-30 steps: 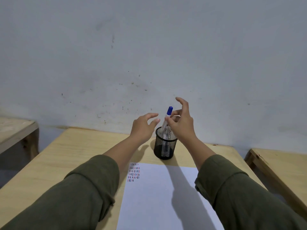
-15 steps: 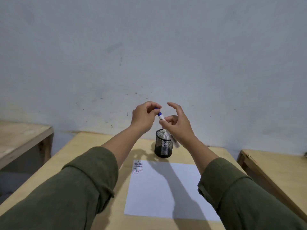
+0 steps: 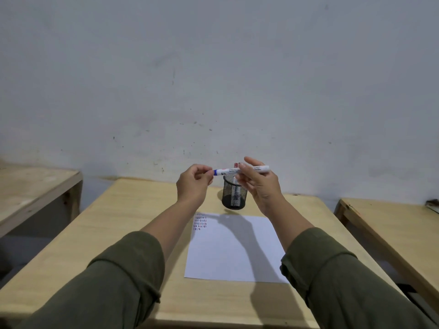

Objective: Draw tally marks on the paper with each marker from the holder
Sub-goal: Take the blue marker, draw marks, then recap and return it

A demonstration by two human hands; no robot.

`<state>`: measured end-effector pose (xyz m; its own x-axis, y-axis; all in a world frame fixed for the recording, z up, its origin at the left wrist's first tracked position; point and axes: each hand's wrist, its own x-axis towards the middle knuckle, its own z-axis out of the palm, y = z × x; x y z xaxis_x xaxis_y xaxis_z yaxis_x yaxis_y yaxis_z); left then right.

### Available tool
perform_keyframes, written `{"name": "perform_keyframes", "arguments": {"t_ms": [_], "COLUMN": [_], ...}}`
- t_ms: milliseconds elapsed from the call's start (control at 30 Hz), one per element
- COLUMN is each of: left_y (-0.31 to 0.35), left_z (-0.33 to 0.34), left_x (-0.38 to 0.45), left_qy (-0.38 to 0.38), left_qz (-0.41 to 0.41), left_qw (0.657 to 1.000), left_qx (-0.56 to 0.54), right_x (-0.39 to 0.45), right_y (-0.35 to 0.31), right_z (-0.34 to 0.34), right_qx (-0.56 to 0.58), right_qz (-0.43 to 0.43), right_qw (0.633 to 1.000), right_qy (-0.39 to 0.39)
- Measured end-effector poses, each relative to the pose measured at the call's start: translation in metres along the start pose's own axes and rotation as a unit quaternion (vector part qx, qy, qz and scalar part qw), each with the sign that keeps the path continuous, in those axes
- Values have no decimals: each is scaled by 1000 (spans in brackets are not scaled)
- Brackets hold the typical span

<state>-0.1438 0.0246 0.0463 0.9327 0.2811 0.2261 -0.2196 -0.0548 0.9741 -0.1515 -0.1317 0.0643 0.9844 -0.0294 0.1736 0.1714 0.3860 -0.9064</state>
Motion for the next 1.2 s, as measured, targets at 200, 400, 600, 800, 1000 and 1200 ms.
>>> {"name": "perform_keyframes", "arguments": {"t_ms": [200,400,600,800,1000,1200], "left_y": [-4,-15,-29,-52,-67,-86], "left_z": [-1,-10,-19,-44,-53,-61], "left_x": [-13,-11,-7,-4,-9,-12], "left_qy": [-61,-84,-84,-67,-50,-39], "left_qz": [84,99,55,9,-9,-57], "left_qw": [992,984,983,977,973,959], "left_qx": [75,119,154,200,225,274], "right_x": [-7,-10,-15,-17,-23,-29], "right_y": [17,24,34,43,62,78], "right_z": [5,2,-2,-14,-14,-13], "right_qx": [-31,-89,-75,-68,-74,-80], "right_qz": [34,46,52,60,83,96], "right_qw": [998,994,993,994,993,991], "right_qy": [-36,-53,-72,-52,-38,-38]}}
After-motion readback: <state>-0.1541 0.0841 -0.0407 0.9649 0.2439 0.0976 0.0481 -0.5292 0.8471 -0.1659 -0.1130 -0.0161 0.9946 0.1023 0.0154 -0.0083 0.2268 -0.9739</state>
